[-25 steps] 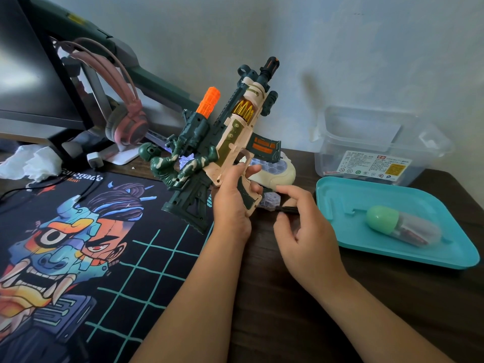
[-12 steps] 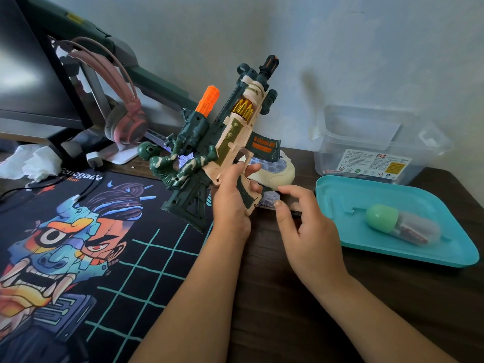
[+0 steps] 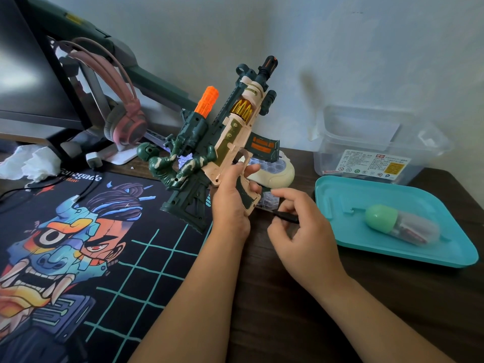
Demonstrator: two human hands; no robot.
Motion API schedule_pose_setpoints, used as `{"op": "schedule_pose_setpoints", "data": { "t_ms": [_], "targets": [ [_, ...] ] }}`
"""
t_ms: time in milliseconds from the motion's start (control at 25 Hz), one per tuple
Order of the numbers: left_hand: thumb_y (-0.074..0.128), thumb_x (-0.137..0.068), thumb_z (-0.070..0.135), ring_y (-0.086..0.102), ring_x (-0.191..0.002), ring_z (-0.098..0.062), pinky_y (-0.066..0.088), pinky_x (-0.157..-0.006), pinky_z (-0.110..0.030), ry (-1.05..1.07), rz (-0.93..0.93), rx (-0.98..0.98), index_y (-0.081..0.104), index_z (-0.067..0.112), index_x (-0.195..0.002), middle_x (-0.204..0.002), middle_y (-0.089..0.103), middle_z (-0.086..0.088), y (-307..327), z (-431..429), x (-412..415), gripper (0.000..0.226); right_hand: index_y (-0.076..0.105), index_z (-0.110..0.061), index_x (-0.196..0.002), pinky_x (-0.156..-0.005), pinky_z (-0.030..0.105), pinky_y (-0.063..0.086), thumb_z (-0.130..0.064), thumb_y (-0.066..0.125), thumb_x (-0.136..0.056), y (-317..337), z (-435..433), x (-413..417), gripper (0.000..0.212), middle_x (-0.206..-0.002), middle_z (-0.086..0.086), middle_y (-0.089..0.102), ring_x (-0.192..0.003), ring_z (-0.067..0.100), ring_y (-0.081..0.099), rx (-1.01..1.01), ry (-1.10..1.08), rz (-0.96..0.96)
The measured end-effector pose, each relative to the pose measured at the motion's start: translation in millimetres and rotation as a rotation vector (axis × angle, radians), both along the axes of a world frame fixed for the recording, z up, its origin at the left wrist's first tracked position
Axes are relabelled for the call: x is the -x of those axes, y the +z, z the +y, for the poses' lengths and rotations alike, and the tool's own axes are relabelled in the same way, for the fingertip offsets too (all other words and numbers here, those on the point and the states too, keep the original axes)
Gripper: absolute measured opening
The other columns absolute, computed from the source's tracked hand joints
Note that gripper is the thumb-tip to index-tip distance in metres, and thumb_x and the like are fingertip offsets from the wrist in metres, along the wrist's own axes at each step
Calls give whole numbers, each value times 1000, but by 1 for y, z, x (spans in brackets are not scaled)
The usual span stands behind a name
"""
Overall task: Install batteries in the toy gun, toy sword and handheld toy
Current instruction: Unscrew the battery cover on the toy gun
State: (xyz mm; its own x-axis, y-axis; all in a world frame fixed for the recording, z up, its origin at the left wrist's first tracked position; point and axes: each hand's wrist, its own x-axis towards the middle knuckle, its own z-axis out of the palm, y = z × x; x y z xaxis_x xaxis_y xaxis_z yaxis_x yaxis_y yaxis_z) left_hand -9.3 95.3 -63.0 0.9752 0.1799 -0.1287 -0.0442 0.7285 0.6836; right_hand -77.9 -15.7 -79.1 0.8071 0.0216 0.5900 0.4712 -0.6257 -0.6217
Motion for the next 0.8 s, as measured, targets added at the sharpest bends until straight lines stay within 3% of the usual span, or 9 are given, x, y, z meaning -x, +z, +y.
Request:
{"op": "schedule_pose_setpoints", "data": {
  "t_ms": [120,240,360,520,600,800],
  "targets": [
    [58,-95,14,49,-46,-10,45,-50,-22,-3,3,2,60,12,-117,-81,73,-6,0,0,0,23,54,-27,-116,-54,21,49,-46,42,-94,3,2,0,31,-65,-10,56,-65,7,58,-32,-6,81],
    [58,-95,14,49,-46,-10,45,-50,-22,6,2,-3,61,14,-115,-81,73,-6,-1,0,0,20,53,-26,-116,-53,25,47,-50,37,-92,5,3,0,38,-59,-7,53,-59,7,56,10,-52,160],
    [59,-94,13,48,-46,-10,44,-50,-22,7,20,6,63,13,-109,-81,73,-7,0,-1,0,16,48,-31,-114,-57,20,44,-50,41,-95,8,3,1,28,-68,-10,52,-64,4,53,197,-79,359],
    [59,-94,12,47,-44,-10,43,-49,-22,23,27,14,64,14,-107,-78,73,-7,0,1,-2,14,46,-31,-95,-64,29,45,-52,40,-91,17,18,18,23,-83,-10,53,-76,6,51,399,13,523],
    [58,-95,12,47,-43,-9,42,-52,-23,20,25,17,63,15,-107,-77,73,-5,0,3,-1,13,46,-28,-95,-72,36,48,-48,42,-89,18,29,30,21,-90,-10,53,-84,11,51,517,117,546],
    [56,-95,11,46,-42,-10,42,-51,-23,38,-8,4,60,11,-112,-78,72,-7,4,10,-3,18,45,-32,-115,-76,28,40,-58,61,-75,34,20,36,50,-107,-12,45,-101,8,42,631,324,754]
  ]
}}
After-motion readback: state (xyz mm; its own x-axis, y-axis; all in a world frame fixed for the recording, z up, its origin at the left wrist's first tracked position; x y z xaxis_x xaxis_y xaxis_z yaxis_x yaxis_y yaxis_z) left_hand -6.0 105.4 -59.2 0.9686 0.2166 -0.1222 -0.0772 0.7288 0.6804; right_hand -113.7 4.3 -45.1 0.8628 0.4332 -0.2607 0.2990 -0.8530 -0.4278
